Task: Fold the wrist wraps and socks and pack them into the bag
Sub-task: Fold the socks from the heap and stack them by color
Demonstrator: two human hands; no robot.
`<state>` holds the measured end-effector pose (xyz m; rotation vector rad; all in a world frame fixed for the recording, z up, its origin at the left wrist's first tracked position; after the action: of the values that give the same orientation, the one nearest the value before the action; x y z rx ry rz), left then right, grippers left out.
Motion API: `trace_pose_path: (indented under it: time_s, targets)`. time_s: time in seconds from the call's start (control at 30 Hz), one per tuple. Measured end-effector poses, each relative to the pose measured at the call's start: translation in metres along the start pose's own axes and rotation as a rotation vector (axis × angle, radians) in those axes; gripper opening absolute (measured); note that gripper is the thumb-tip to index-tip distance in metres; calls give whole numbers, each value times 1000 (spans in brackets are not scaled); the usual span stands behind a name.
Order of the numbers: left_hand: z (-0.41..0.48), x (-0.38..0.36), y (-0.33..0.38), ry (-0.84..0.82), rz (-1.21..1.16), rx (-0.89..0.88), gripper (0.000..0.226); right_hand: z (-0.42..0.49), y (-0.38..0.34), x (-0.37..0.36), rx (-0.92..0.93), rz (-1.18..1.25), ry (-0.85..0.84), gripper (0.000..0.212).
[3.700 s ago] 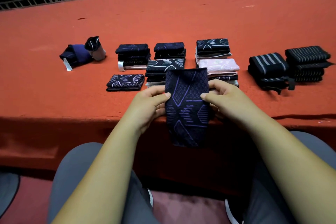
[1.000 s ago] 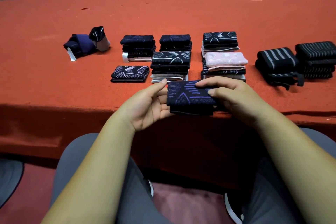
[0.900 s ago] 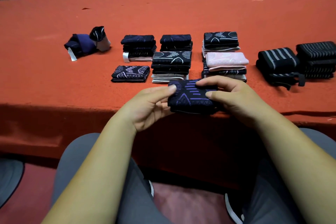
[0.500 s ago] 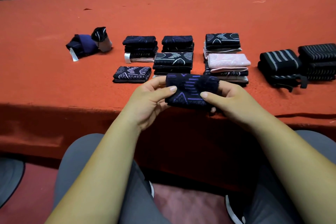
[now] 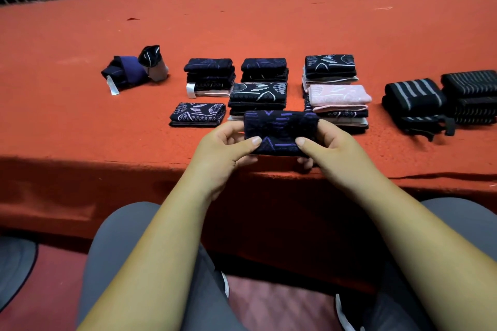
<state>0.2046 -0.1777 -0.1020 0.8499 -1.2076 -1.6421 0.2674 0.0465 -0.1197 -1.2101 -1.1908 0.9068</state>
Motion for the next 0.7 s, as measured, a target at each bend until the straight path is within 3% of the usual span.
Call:
trace_pose_path:
  time_s: [0.17,0.27,0.43,0.7]
  targets:
    - [3,10,4,171,-46,-13,25,-1,-7,-21,-4,151,112,37]
    - [6,19,7,286,-37,-50,29,-4,-16,-34,75,56,191,35]
    - [10,48,11,375,198,-196,22,5,-31,-69,179,-129,252,22]
    - [37,106,6,568,329,-213,22,42,-55,-133,274,-266,183,40]
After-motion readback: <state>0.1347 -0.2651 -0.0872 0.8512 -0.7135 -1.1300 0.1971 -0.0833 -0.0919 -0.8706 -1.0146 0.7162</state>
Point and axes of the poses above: each hand's wrist, its own z-axis towards the middle knuckle, its own x-axis out of the back of the hand, y = z × x, the point moved 1 cm from there along z, towards the middle knuckle, and after that the axes turned 15 degrees about -x, right-handed, at the moved point
